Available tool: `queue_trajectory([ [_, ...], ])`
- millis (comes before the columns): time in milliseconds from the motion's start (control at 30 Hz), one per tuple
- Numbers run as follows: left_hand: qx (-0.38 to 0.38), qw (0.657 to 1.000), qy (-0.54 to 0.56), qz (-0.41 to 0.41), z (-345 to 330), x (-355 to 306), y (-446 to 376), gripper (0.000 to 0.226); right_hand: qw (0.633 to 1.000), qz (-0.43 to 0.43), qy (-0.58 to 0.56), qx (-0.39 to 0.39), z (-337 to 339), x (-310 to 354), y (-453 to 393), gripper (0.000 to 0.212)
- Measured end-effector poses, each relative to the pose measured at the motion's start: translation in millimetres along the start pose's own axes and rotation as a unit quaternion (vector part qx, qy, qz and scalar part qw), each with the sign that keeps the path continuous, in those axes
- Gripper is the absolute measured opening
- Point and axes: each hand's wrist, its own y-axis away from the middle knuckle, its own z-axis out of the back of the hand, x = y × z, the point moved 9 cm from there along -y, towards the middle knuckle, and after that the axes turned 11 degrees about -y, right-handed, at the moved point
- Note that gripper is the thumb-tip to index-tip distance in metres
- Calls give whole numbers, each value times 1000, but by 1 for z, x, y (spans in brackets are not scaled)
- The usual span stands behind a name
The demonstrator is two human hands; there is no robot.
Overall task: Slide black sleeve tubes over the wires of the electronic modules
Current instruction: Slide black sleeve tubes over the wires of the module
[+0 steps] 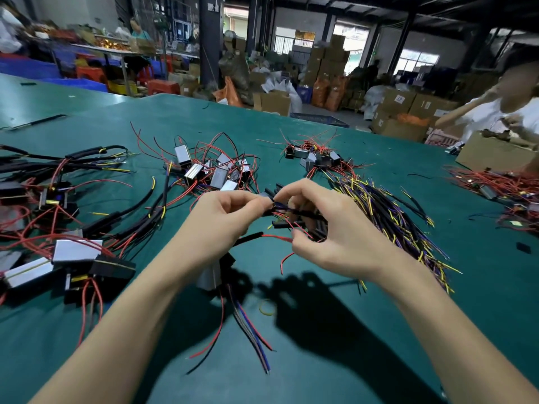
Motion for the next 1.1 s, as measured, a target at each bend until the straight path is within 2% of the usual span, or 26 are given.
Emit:
queue_trajectory([
  [100,21,1000,2,5,-1,-2,2,31,990,61,111,-60,6,10,-1,30],
  [233,55,998,17,3,-7,-4,5,20,963,141,203,-107,8,25,3,11],
  [367,57,998,11,-7,-9,-3,5,20,950,189,224,-110,8,32,7,6],
  [533,75,997,17,-13,-10,-5,6,22,954,183,216,-102,7,32,7,11],
  [700,69,997,18,-21,-11,-6,5,20,952,196,217,-90,4,33,8,7],
  [833,34,998,-1,-45,-11,-8,4,15,966,156,187,-86,4,26,6,5],
  [933,-21,992,-51,-114,-10,-16,6,15,985,75,120,-102,6,15,4,5],
  [1033,-75,960,-170,-210,-7,-31,14,11,996,-33,-6,-81,3,-7,0,9],
  [1100,-93,932,-242,-254,-7,-39,19,5,988,-91,-107,-62,-1,-17,-1,15],
])
